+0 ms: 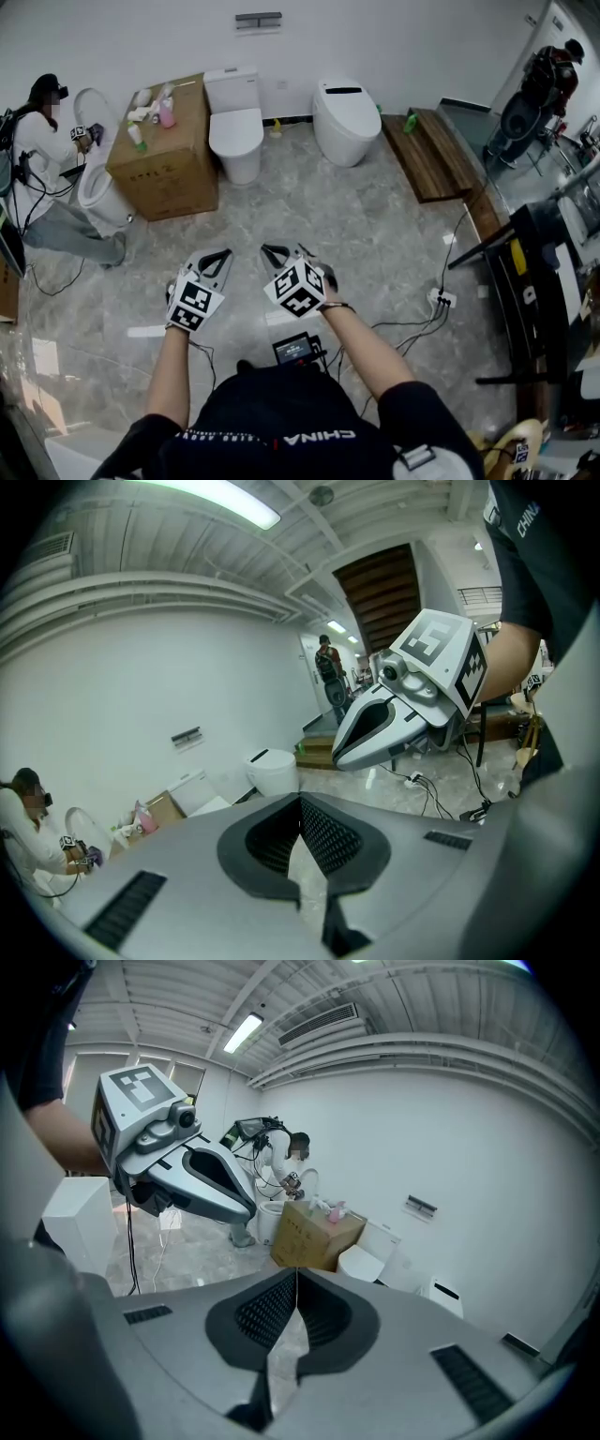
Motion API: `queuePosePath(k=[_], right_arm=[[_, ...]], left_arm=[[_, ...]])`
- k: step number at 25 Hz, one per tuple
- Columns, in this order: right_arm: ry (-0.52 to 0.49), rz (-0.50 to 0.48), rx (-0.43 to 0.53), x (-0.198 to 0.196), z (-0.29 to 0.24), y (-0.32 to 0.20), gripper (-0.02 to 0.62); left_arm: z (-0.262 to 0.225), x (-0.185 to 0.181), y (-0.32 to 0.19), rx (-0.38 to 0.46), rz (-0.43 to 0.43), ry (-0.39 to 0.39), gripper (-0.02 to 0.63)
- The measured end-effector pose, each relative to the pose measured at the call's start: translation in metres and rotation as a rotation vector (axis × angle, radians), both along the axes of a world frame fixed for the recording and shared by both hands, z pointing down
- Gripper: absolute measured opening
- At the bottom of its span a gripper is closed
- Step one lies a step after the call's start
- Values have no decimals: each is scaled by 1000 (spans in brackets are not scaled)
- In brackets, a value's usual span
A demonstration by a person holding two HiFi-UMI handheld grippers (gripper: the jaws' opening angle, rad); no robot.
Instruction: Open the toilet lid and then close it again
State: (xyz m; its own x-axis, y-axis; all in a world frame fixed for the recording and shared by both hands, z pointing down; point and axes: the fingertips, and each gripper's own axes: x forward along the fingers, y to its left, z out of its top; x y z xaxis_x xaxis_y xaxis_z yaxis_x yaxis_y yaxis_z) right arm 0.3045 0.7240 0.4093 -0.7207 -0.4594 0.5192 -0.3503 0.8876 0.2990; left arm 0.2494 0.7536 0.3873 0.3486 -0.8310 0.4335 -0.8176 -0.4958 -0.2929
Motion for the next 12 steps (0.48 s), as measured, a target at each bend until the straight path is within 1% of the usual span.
queuePosePath(k=[4,8,12], right_arm=[[6,1,-18,21,9,-9,15],[10,-1,-26,44,17,-32,15],[7,4,-70,68,35,-53,15]], left_arm=[[8,10,-10,-14,-23,6,9],[15,25,-29,-16,-50,12,9],[34,36,-39,-41,-96,20,9]])
